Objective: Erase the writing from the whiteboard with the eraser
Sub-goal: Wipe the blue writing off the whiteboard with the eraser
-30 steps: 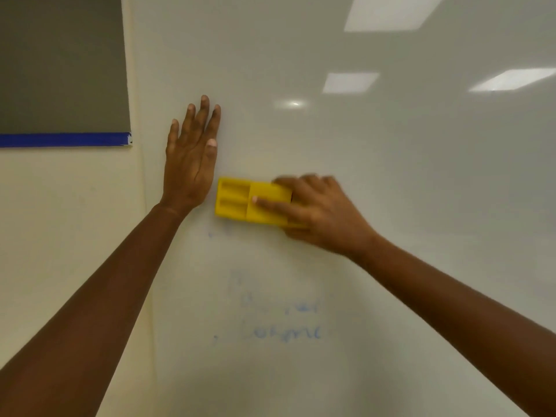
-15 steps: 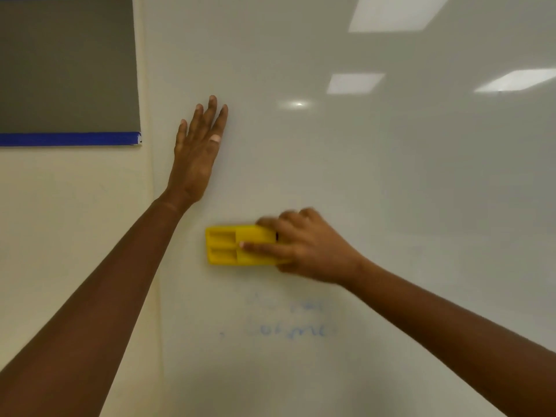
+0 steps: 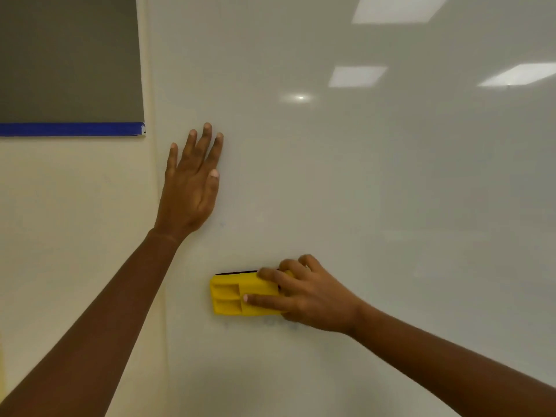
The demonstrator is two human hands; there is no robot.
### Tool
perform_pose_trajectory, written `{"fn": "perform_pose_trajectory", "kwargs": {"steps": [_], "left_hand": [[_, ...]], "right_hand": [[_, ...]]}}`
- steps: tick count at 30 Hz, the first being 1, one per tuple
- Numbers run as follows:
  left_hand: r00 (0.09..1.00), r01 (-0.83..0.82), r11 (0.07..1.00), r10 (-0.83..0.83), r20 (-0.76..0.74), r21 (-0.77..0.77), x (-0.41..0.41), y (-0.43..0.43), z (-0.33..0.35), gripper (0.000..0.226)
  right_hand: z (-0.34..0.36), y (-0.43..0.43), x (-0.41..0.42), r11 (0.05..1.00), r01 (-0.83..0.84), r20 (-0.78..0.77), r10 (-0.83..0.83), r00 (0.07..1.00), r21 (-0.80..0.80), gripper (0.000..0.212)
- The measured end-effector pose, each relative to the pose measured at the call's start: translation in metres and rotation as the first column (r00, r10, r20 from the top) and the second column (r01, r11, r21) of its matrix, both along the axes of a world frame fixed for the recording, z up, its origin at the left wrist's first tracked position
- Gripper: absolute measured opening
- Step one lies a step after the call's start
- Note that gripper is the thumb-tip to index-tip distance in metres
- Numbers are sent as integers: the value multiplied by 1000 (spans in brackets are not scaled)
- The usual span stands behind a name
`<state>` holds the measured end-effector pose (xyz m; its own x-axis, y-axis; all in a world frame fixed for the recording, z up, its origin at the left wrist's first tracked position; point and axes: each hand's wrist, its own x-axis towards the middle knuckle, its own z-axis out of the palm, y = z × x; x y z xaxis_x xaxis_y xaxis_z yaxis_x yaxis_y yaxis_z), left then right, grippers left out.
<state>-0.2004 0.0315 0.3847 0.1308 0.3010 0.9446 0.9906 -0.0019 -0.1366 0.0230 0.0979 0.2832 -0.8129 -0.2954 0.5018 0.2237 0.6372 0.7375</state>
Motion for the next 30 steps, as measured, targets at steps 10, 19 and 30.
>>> {"fn": "perform_pose_trajectory", "kwargs": {"steps": [10, 19, 30], "left_hand": [[993, -116, 990, 113, 32, 86, -17, 5, -26, 53], [997, -71, 988, 68, 26, 140, -18, 7, -28, 53], [995, -23, 980, 4, 96, 197, -17, 9, -39, 50]], "right_hand": [[77, -4, -11, 990, -30, -434, -33, 900, -137, 54], [3, 3, -5, 999, -28, 22, 27, 999, 44, 54], [59, -6, -27, 990, -29, -476, -41, 879, -139, 52]]}}
